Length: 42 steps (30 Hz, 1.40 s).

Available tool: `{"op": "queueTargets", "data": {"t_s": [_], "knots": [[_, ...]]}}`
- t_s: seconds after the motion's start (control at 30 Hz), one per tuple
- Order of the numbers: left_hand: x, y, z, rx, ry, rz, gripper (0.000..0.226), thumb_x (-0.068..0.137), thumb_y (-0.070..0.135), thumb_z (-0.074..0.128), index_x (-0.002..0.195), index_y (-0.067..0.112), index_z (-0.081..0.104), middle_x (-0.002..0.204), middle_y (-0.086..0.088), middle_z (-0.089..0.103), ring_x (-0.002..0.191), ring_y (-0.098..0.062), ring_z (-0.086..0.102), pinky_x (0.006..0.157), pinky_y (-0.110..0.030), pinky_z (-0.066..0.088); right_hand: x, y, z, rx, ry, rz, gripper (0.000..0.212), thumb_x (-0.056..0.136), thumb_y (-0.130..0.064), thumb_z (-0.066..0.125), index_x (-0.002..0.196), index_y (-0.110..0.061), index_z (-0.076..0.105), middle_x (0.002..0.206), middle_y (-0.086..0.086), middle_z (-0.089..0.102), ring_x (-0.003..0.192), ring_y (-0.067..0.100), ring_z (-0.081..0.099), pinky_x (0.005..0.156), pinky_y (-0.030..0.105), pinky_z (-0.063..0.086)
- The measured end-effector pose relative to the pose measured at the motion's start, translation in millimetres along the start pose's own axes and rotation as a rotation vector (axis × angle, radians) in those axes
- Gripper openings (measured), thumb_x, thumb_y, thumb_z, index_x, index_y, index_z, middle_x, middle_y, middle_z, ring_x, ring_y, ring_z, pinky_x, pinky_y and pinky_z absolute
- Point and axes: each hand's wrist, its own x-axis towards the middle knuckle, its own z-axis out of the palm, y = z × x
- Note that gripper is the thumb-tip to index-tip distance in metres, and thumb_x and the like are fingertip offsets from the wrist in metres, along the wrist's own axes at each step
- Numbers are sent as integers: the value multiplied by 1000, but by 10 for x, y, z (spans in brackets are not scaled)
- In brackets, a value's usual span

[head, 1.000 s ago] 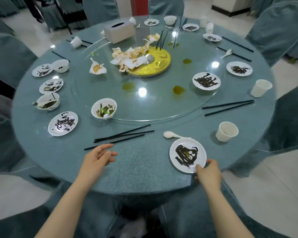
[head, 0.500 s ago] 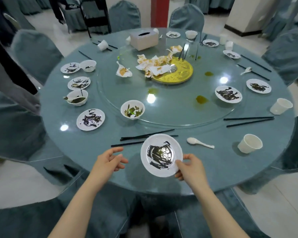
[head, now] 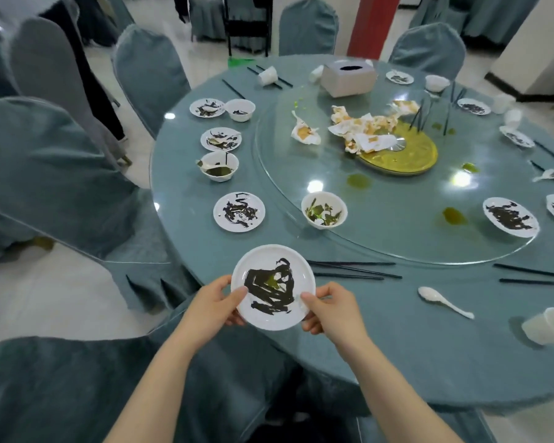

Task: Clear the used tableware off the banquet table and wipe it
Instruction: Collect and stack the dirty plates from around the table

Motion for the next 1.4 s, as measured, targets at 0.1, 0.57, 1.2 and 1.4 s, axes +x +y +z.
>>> {"op": "queueTargets", "data": {"t_s": [0.1, 0.57, 1.2, 1.4], "knots": [[76, -28, -90, -1, 62, 16, 11, 94, 13, 57, 101, 16, 65, 76, 0, 74, 52, -10, 64, 45, -18, 46, 136, -93, 143, -21, -65, -7, 21, 87, -16, 65, 87, -1, 50, 55, 8, 66, 44, 18, 59, 41, 24, 45], [560, 21, -526, -43, 459, -168, 17, 95, 23, 55, 95, 40, 57, 81, 12, 72, 68, -4, 70, 49, -16, 51, 1909, -296, 576, -98, -128, 54, 11, 91, -16, 59, 88, -5, 59, 65, 10, 68, 49, 16, 60, 45, 22, 47], [334, -133, -620, -69, 651, -240, 25, 99, 24, 48, 112, 45, 51, 83, 4, 74, 61, -18, 69, 56, -29, 54, 2792, -451, 1103, -419, -62, 4, 17, 79, -17, 59, 94, -8, 56, 61, 7, 69, 42, 15, 65, 56, 34, 59], [137, -170, -573, -136, 625, -247, 22, 100, 29, 43, 114, 43, 52, 87, 7, 75, 67, -19, 72, 54, -23, 52, 2245, -231, 841, -275, -122, 40, 13, 85, -11, 57, 97, -9, 53, 73, 12, 70, 49, 19, 68, 45, 26, 50]]}}
